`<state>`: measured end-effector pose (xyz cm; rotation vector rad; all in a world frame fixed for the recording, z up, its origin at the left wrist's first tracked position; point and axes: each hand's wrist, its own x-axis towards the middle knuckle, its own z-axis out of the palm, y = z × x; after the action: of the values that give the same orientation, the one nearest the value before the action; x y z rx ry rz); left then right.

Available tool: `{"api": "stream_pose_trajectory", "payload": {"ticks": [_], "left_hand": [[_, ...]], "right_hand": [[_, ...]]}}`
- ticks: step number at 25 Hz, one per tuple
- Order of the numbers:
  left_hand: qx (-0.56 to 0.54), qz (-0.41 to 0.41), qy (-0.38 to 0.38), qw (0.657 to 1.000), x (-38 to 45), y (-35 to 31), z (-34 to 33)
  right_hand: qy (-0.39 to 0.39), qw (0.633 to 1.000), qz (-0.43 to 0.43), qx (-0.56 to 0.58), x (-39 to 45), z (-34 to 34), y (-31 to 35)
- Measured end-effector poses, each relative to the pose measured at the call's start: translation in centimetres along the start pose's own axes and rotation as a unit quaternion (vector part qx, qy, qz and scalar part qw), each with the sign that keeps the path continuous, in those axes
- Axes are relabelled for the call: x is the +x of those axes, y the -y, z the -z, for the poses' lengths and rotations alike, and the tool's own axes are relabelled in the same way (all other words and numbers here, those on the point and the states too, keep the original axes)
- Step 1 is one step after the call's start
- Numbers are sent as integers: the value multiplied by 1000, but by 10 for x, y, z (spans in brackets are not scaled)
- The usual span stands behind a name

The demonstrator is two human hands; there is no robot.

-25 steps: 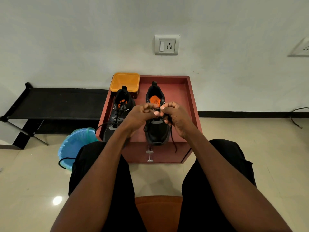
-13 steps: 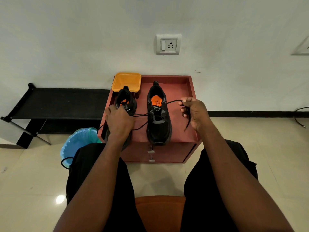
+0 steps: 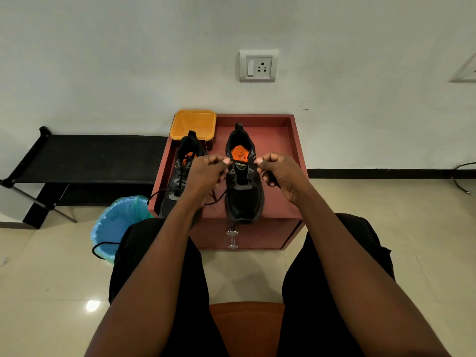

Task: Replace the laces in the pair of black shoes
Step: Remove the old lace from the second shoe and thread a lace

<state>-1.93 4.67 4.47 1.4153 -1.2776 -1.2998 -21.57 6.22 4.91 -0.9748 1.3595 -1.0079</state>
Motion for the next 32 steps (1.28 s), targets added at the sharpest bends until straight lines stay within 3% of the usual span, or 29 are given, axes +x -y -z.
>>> {"api": "stream_pose_trajectory", "payload": {"ticks": [2,4,6,8,9,11,13,15,24,28,32], "left_hand": [[64,-2,-107,992,4,3,5],[140,6,-163,977,5,6,10],[249,6,-169,954,2,8,10],[370,-45,-152,915,-1,10,7],[381,-80,-131,912,0,9,3],[279,-115,-57,952,1,5,-5],[171,-91,35,980,4,5,-14],[132,-76,75,986,8,11,-19],[126,-79,6,989,21,22,-34],[261,-96,-80,957,37,41,-39],[356,-77,-78,928,41,52,-44]], "right_hand": [[11,1000,-18,0,3,5,0],[6,999,-35,-25,5,5,0],[-21,997,-38,-68,5,2,-3],[-39,994,-19,-103,3,-4,-8],[-42,993,-8,-114,3,-8,-10],[-47,992,7,-116,4,-15,-12],[-46,996,-3,-75,7,-18,-12],[-33,999,-27,-14,11,-20,-11],[-85,992,-71,61,23,-26,-12],[-171,983,-67,-8,38,-29,-26],[-203,971,-103,-73,45,-27,-42]]}}
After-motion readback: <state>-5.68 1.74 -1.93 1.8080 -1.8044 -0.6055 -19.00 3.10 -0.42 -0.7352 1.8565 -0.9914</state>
